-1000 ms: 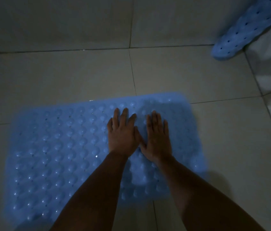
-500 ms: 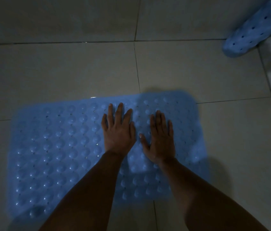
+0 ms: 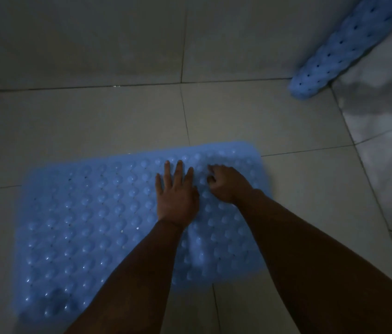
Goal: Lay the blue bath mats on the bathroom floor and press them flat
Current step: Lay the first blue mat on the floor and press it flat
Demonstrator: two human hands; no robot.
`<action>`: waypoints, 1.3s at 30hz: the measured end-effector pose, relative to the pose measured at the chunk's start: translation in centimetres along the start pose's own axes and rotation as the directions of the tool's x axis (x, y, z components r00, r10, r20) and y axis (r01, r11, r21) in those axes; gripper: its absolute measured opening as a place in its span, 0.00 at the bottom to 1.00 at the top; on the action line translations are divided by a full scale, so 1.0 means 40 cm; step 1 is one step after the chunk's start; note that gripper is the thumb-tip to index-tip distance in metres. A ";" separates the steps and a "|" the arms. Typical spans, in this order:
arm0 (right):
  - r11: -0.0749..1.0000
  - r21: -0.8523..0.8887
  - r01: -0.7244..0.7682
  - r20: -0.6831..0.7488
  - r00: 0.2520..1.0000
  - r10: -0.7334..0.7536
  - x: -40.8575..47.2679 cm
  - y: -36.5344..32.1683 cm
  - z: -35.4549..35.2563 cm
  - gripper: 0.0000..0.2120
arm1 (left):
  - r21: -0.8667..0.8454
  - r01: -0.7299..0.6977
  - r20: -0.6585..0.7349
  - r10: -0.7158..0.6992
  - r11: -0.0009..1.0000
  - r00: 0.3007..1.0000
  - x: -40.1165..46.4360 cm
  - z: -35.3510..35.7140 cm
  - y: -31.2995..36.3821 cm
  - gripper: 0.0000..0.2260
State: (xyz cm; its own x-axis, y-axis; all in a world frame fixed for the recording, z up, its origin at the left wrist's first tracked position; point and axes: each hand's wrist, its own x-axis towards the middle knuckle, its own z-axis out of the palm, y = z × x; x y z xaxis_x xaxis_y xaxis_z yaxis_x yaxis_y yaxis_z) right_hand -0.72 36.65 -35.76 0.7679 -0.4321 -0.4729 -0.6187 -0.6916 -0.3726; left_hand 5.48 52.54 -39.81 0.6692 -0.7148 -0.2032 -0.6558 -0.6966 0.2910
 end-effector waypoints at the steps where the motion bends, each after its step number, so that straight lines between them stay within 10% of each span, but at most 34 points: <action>1: 0.999 0.032 0.018 -0.113 0.993 -0.014 -0.002 0.006 -0.006 0.20 | 0.003 -0.023 0.029 0.023 1.000 0.999 0.008 0.014 0.018 0.32; 8: 0.988 0.012 0.154 -0.513 0.849 -0.126 0.042 0.079 0.025 0.19 | 0.096 -0.074 -0.034 0.078 0.993 0.996 0.007 0.129 0.029 0.37; 20: 0.968 -0.011 0.250 -0.574 0.791 -0.211 0.084 0.092 0.071 0.14 | 0.052 -0.085 -0.059 0.088 0.995 0.994 -0.007 0.139 0.024 0.35; 26: 0.983 -0.064 0.171 -0.478 0.859 -0.180 0.049 0.083 0.063 0.18 | 0.035 -0.070 0.043 0.069 0.997 0.997 -0.004 0.139 0.020 0.42; 31: 0.991 -0.087 0.105 -0.277 0.953 -0.126 -0.020 -0.033 -0.049 0.19 | -0.147 -0.040 0.411 0.098 0.988 0.906 0.058 0.001 -0.002 0.40; 39: 0.991 -0.002 0.133 -0.160 0.978 -0.131 -0.029 -0.239 0.088 0.26 | -0.182 0.194 0.057 -0.187 0.964 0.981 -0.091 -0.139 -0.211 0.23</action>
State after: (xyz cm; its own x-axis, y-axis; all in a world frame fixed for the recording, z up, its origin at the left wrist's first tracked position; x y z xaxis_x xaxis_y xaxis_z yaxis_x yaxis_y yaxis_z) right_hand 3.71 45.81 -34.46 0.8591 -0.4244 -0.2860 -0.5109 -0.7442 -0.4303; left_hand 10.53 61.37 -36.31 0.7588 -0.5744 -0.3070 -0.4387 -0.7992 0.4110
